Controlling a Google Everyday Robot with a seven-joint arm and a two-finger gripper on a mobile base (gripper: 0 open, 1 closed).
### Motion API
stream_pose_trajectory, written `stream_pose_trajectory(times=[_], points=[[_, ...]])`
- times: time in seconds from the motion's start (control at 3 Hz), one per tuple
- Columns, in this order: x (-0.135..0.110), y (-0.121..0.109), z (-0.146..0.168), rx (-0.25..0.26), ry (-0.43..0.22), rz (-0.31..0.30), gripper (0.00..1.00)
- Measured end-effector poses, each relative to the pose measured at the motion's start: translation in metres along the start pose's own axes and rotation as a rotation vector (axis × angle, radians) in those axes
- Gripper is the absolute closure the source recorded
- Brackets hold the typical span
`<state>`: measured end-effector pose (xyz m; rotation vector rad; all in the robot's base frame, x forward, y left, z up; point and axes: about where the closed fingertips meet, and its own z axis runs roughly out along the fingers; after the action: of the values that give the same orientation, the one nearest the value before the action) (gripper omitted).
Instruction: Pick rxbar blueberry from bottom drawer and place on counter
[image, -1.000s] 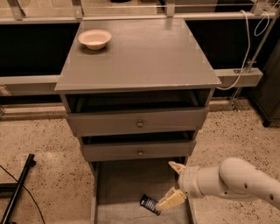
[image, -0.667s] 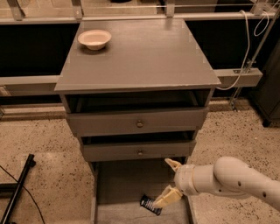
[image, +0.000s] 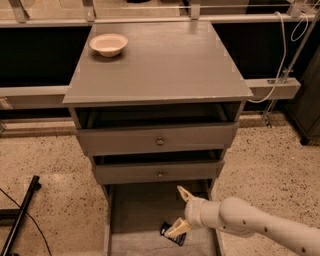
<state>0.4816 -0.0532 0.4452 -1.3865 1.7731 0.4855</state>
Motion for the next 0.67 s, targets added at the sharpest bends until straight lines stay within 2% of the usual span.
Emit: stream_pose_trajectory(times=[0.33, 0.67], points=[[0.053, 0.002, 0.053, 0.006, 0.012, 0.061, 0.0], [0.1, 0.006, 0.086, -0.017, 0.04, 0.143, 0.0]])
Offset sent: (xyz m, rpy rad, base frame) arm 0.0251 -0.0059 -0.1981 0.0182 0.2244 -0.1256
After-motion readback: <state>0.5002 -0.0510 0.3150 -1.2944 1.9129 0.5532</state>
